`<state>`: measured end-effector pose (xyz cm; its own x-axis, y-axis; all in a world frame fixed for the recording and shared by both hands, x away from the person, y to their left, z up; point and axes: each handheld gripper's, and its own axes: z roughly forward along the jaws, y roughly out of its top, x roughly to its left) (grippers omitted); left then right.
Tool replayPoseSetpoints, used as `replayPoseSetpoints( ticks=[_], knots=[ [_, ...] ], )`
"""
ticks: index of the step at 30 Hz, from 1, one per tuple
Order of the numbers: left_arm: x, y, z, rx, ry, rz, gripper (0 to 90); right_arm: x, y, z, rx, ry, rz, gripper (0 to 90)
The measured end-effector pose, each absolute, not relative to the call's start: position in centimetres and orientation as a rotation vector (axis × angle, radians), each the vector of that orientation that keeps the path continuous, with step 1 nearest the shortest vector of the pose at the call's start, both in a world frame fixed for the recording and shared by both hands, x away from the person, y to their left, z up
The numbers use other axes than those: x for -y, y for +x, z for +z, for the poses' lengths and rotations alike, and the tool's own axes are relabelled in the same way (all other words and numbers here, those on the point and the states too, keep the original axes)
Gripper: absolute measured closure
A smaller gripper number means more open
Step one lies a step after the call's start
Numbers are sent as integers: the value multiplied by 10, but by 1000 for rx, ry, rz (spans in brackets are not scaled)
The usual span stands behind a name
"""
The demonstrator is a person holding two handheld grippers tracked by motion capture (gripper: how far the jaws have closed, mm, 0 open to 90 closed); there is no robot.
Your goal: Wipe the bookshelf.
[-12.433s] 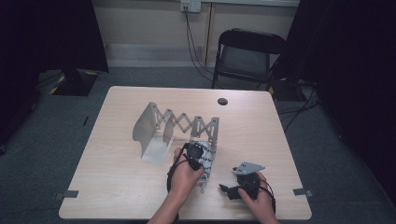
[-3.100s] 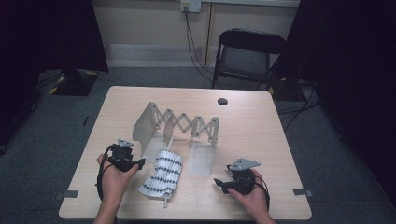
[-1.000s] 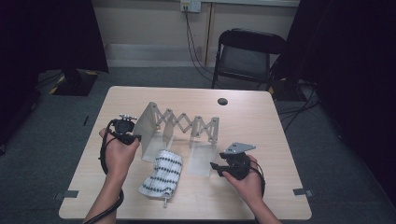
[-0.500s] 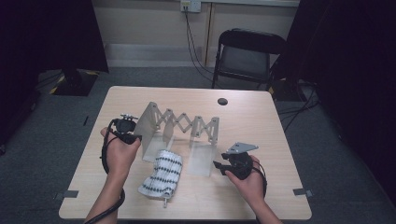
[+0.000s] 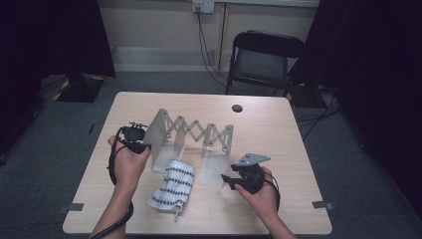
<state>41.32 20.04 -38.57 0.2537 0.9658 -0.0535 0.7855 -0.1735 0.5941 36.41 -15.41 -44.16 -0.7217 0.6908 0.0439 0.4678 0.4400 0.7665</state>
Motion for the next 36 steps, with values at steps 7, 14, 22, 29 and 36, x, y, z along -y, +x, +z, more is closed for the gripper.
replayPoseSetpoints(
  ticks=[7,14,22,29,36],
  knots=[
    [-200,414,-385,-1589,2021,456,895,147,367,-433,-2372,1023,1111,445],
    [-200,414,-385,-1591,2024,455,896,162,366,-428,-2345,1058,1069,631],
    [-199,415,-383,-1603,2028,455,895,174,366,-415,-2279,1107,1064,670],
    [-196,415,-383,-1599,2024,468,897,175,368,-408,-2283,1108,1039,789],
    [-191,416,-377,-1606,2009,497,900,177,370,-405,-2171,1149,1016,866]
  ],
)
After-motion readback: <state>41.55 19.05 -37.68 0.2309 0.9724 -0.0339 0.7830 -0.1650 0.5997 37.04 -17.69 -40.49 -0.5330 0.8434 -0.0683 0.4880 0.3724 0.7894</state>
